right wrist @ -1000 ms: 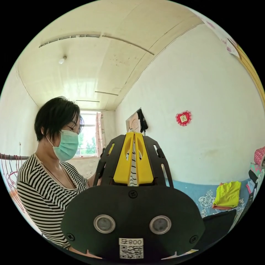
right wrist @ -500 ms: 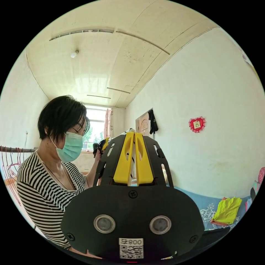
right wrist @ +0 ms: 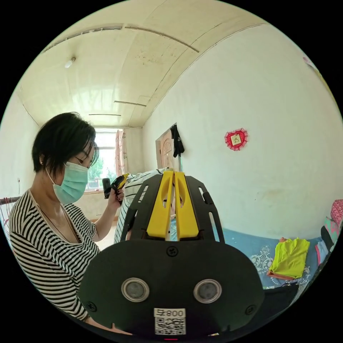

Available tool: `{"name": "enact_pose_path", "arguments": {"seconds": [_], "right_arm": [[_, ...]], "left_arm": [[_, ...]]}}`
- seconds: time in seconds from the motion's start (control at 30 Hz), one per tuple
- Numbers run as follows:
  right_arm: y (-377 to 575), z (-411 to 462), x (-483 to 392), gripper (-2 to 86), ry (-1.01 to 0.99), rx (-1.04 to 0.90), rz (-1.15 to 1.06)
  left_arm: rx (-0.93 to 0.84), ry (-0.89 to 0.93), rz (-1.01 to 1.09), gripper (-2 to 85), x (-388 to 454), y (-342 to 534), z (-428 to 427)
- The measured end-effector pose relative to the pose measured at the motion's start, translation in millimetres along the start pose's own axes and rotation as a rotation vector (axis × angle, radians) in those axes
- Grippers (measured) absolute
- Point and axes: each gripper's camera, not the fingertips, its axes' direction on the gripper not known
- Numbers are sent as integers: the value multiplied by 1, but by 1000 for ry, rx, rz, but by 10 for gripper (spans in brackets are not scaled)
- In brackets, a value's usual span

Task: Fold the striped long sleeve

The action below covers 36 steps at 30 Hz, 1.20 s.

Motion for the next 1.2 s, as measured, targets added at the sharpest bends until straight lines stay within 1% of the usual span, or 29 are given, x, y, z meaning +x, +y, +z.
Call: {"name": "enact_pose_path", "arguments": {"seconds": [0.03,0.07,0.1,0.13,0.17,0.2,0.23,0.3,0.33,0.37,0.4,0.5,0.6,0.67,0.77,0.83,0.93,0.97,1.03,1.1,1.2], "right_arm": [[3,19,12,2,10,-26,14],[9,58,38,2,38,-80,37],[17,101,64,2,66,-142,56],[21,124,78,2,82,-175,67],[32,170,109,2,92,-238,101],[47,217,143,2,99,-290,149],[55,239,160,2,105,-311,178],[97,333,236,3,99,-407,307],[110,356,254,3,106,-437,338],[137,401,288,3,130,-507,396],[167,440,319,3,138,-574,476],[235,505,371,1,197,-699,587],[291,529,394,2,212,-734,651],[320,528,392,2,197,-731,667],[368,521,368,5,196,-793,668],[394,513,345,8,199,-831,688],[427,500,303,20,254,-889,711],[438,496,288,28,291,-914,720],[449,492,270,46,341,-933,739],[461,494,252,54,413,-971,762],[468,507,234,54,389,-941,815]], "left_arm": [[-47,-27,-42,9,-26,11,20],[-73,-39,-62,9,-40,17,31],[-126,-68,-108,10,-70,32,54],[-177,-97,-161,11,-101,50,78],[-200,-113,-187,11,-117,59,90],[-246,-132,-260,13,-150,80,114],[-295,-151,-320,15,-183,103,138],[-369,-199,-414,20,-231,141,174],[-455,-224,-460,24,-261,169,199],[-493,-242,-511,28,-276,184,209],[-531,-248,-604,36,-302,215,227],[-620,-286,-733,59,-346,282,253],[-679,-279,-786,72,-369,334,255],[-717,-288,-804,76,-374,361,246],[-744,-301,-880,82,-374,396,218],[-758,-347,-924,90,-365,413,192],[-821,-388,-972,100,-348,432,172],[-840,-396,-974,101,-345,435,171],[-941,-441,-964,103,-337,449,177],[-961,-410,-991,101,-336,460,189],[-1054,-428,-992,72,-340,478,219]]}}
